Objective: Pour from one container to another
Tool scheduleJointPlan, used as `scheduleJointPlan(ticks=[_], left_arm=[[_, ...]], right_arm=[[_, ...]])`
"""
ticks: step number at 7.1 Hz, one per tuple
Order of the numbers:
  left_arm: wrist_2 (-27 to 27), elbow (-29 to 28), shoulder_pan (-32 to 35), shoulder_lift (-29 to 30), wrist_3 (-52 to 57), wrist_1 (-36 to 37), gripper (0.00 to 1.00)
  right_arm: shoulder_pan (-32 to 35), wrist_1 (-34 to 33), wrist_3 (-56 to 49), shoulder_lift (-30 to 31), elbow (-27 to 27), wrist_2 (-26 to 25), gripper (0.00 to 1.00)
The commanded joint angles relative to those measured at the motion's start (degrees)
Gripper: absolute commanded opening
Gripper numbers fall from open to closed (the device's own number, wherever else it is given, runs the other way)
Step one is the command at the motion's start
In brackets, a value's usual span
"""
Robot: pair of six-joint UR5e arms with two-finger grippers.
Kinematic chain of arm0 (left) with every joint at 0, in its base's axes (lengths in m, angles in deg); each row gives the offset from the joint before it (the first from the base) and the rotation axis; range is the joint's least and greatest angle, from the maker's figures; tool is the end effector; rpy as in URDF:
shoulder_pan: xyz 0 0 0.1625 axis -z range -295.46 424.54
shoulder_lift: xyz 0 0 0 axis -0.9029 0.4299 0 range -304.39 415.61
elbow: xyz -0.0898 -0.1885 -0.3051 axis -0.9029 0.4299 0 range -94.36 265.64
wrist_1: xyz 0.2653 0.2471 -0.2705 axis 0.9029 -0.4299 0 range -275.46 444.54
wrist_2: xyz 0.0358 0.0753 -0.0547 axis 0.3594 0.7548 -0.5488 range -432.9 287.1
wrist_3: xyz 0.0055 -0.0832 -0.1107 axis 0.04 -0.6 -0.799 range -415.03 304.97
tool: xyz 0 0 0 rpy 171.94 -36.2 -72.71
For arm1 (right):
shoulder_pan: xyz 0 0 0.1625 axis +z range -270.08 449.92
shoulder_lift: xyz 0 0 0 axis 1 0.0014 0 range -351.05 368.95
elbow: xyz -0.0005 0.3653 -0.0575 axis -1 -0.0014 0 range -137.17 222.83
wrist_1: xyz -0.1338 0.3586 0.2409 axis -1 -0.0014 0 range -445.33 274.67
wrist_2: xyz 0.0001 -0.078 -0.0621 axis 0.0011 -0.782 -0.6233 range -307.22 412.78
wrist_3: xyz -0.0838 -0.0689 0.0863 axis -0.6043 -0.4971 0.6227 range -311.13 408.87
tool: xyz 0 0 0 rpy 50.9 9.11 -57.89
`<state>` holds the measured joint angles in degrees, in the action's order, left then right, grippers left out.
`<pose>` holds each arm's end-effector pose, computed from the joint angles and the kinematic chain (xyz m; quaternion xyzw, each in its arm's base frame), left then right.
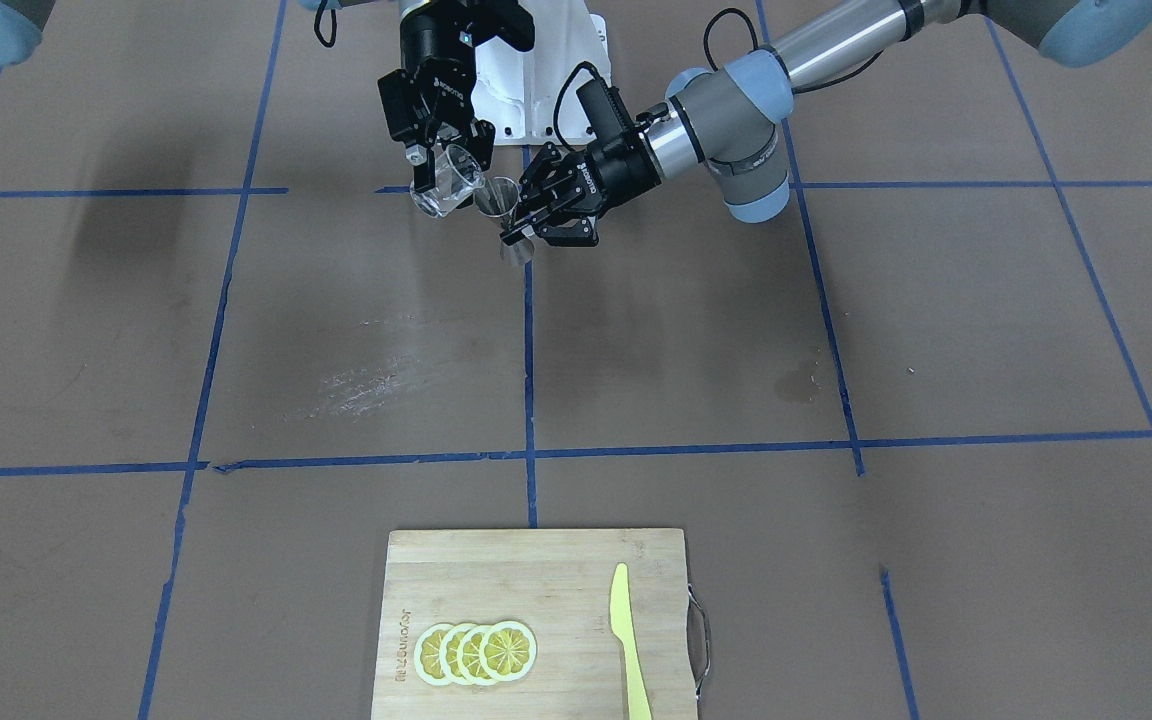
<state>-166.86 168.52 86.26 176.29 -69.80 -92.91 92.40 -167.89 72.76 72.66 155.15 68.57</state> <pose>0.5843 -0.3659 0.1652 0.6036 0.5607 0.2803 0.4926 -0.5244 -0.2896 0.1082 0.6510 -0.0095 -0.1304 0.7477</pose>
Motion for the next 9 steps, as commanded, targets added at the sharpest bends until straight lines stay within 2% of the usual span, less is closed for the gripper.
scheduleJointPlan(ticks=[1, 3, 9], left_arm=[[0.0, 0.0, 0.1, 0.0, 0.0, 0.0, 0.00], [0.0, 0.0, 0.1, 0.0, 0.0, 0.0, 0.00], [0.0, 0.2, 0.0, 0.0, 0.0, 0.0, 0.00]], right_arm=[[-0.1, -0.1, -3.1, -0.3, -0.1, -0.8, 0.00], [-0.1, -2.5, -5.0, -0.3, 0.0, -1.6, 0.00], [-0.1, -2.6, -11.9, -0.8, -0.1, -2.3, 0.00]])
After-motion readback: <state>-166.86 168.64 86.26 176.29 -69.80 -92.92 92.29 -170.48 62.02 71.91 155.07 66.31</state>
